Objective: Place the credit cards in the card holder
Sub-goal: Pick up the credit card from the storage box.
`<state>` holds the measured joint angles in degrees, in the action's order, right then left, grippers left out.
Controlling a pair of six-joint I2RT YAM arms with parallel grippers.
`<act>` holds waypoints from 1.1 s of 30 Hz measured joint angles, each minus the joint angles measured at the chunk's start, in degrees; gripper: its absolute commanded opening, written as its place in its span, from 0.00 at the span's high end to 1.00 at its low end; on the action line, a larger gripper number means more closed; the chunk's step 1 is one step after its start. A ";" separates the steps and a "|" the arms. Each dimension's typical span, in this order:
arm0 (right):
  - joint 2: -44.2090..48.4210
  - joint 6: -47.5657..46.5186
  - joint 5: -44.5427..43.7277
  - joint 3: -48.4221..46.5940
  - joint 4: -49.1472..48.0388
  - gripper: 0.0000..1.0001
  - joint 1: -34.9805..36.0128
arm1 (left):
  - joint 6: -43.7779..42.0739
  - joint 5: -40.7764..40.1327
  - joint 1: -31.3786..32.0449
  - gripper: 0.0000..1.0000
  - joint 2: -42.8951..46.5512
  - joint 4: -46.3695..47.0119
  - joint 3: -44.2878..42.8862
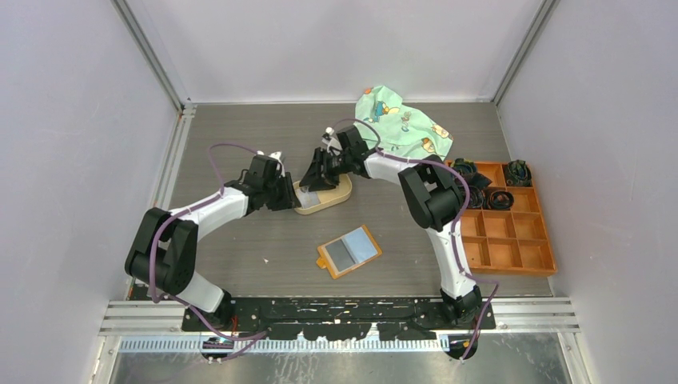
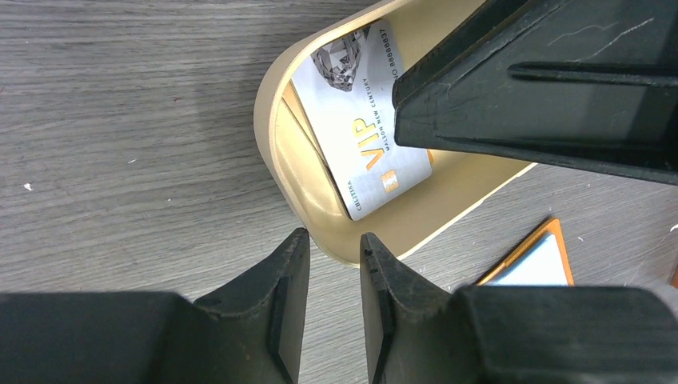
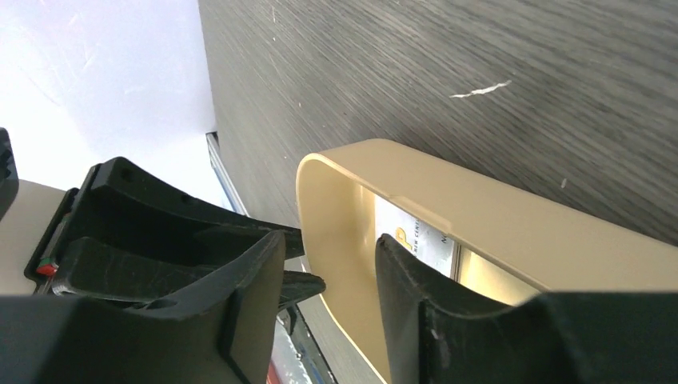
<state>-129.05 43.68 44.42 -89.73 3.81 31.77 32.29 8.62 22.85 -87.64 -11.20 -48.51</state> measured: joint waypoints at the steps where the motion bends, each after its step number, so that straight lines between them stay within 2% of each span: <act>1: 0.00 0.42 0.42 0.07 -0.66 0.51 0.00 | 0.00 0.02 0.00 0.70 0.00 0.00 0.00; 5: 0.00 -2.21 -0.68 -0.26 1.31 0.50 0.09 | 0.02 0.00 0.00 0.70 0.00 -0.02 -0.02; 11: 0.13 -12.31 -7.72 -4.02 12.41 0.45 0.37 | 0.02 0.00 0.00 0.71 -0.33 -0.24 -0.28; 18: 0.17 -17.94 -12.24 -6.27 17.00 0.43 1.05 | 0.04 0.02 -0.04 0.77 -1.33 -0.28 -0.90; 26: -1.29 -13.94 -7.61 -6.23 14.08 0.46 1.75 | 0.22 0.48 -0.28 0.80 -2.38 -0.26 -1.73; 33: -1.60 -3.67 -1.14 -1.77 1.92 0.49 -0.42 | 0.24 0.37 -0.90 0.80 -2.93 -0.68 -2.47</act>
<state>-130.65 40.01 43.29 -91.50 5.74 31.35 32.53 8.99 21.96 -90.56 -11.88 -50.98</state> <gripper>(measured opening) 0.520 0.208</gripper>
